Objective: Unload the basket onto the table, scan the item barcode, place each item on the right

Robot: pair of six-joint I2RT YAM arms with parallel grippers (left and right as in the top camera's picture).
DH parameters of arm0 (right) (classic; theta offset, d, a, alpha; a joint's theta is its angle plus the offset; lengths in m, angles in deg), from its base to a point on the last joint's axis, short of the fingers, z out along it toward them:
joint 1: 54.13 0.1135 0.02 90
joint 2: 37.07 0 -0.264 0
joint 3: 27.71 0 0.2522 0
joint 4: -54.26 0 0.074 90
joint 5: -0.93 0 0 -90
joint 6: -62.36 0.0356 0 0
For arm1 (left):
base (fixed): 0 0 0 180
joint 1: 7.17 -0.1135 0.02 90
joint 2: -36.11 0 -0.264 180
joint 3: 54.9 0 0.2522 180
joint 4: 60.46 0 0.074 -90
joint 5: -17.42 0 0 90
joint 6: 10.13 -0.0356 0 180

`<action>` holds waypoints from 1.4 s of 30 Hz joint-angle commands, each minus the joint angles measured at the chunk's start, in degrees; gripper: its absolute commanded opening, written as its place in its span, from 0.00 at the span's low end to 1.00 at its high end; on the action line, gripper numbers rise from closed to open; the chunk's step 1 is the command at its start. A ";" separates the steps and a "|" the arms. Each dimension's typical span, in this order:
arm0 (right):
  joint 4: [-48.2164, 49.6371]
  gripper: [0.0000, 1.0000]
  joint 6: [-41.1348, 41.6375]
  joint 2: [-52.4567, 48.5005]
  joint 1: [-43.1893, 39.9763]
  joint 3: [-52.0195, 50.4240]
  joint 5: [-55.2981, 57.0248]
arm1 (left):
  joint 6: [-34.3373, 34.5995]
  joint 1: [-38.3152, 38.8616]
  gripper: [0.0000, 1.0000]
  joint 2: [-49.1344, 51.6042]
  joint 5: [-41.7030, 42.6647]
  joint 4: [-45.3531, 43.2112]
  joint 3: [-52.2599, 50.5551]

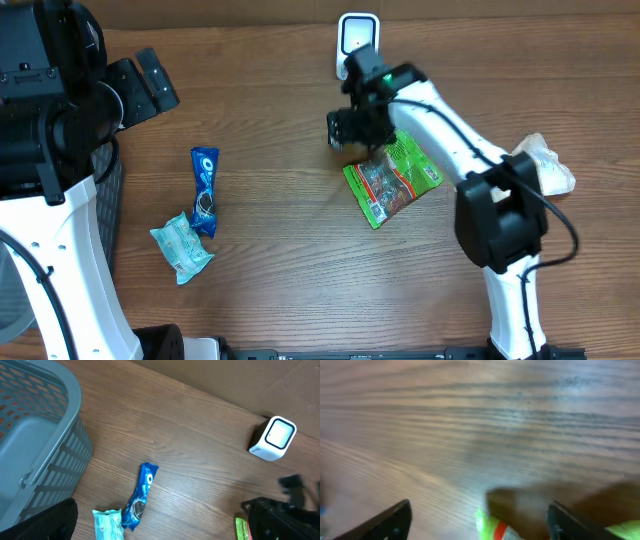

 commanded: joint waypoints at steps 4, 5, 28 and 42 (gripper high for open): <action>-12.02 0.99 -14.91 9.29 -9.49 5.49 1.14 | 0.79 -0.11 1.00 0.46 -0.50 -0.22 0.13; -12.81 1.00 -17.27 8.96 -10.78 4.39 1.07 | 0.81 -0.11 1.00 0.46 -0.50 -0.22 0.13; 10.34 1.00 -35.12 8.04 -11.93 -31.10 -5.77 | 0.81 -0.11 1.00 0.46 -0.50 -0.22 0.13; 14.10 0.04 -18.56 8.07 -11.23 -34.97 -4.17 | 0.79 -0.11 1.00 0.46 -0.50 -0.22 0.13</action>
